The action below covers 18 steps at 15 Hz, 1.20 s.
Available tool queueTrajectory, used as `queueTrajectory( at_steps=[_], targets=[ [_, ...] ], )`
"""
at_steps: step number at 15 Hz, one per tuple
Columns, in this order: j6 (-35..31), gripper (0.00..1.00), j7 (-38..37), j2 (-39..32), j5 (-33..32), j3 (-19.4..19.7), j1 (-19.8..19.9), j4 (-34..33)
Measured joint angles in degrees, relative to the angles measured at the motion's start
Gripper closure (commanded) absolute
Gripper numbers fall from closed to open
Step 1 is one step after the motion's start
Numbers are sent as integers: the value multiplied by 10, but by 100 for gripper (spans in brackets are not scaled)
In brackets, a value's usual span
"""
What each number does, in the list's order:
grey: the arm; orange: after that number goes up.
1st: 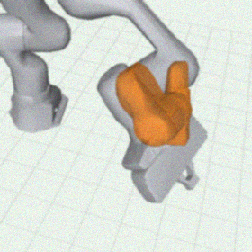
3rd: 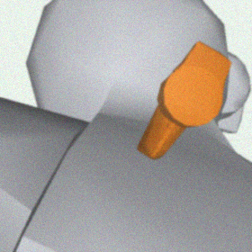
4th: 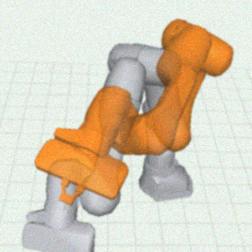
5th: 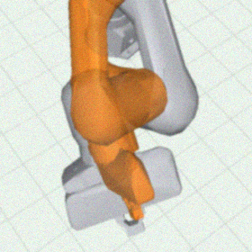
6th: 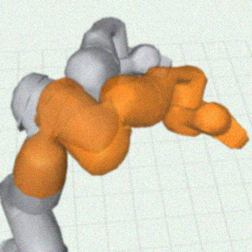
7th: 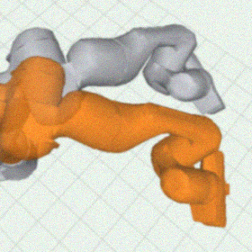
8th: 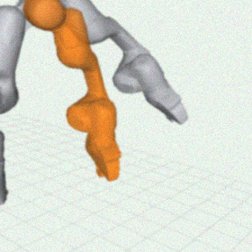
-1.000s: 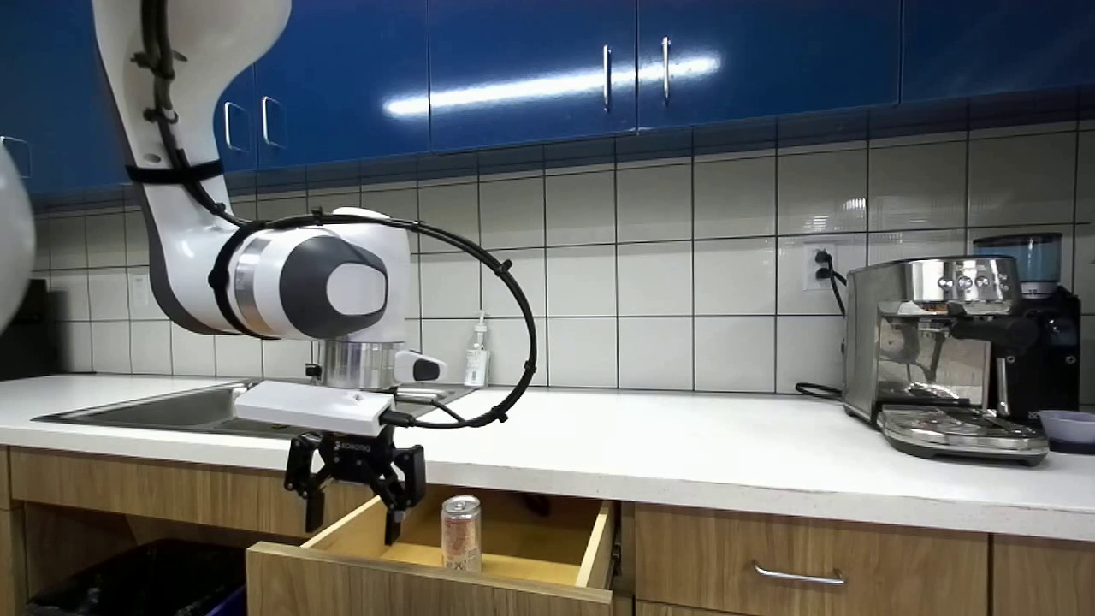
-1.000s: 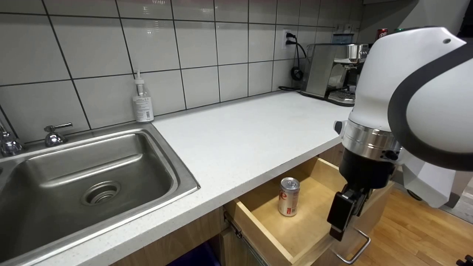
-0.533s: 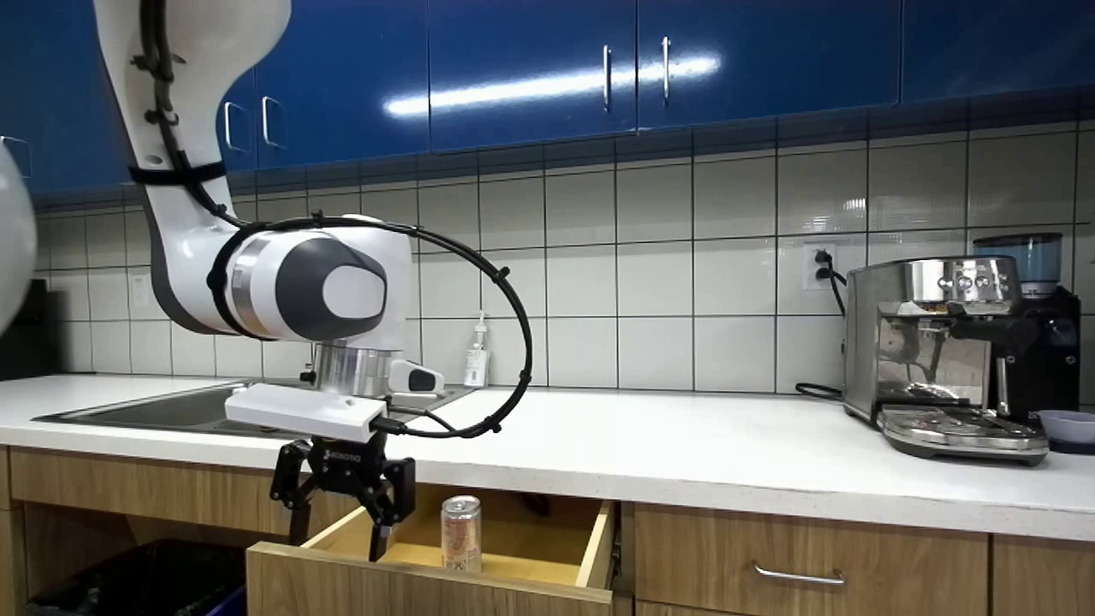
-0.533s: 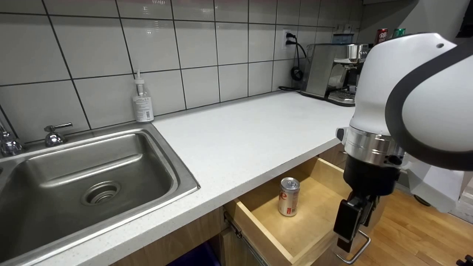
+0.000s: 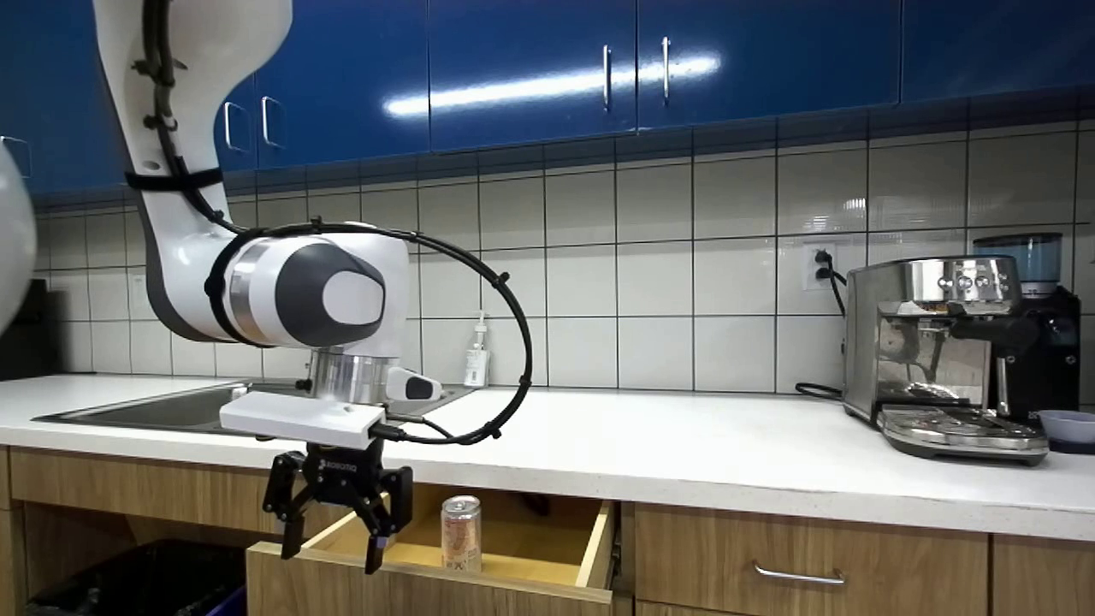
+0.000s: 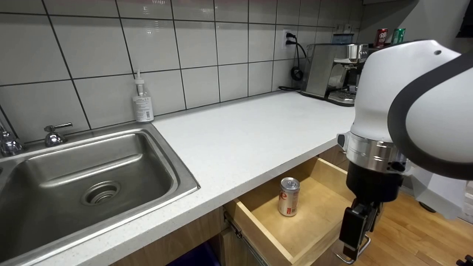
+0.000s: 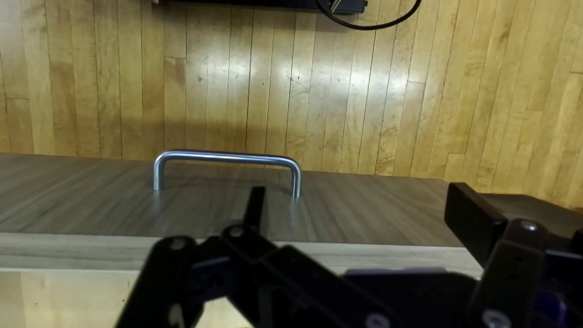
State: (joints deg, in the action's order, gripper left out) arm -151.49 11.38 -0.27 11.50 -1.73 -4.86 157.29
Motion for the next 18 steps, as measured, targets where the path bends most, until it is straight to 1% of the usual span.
queueTrajectory(
  at_steps=[8,18],
  targets=[
    [-12,0,-18,-29,-33,0,0,0],
    [-94,0,-78,-64,-71,0,0,-1]
  ],
)
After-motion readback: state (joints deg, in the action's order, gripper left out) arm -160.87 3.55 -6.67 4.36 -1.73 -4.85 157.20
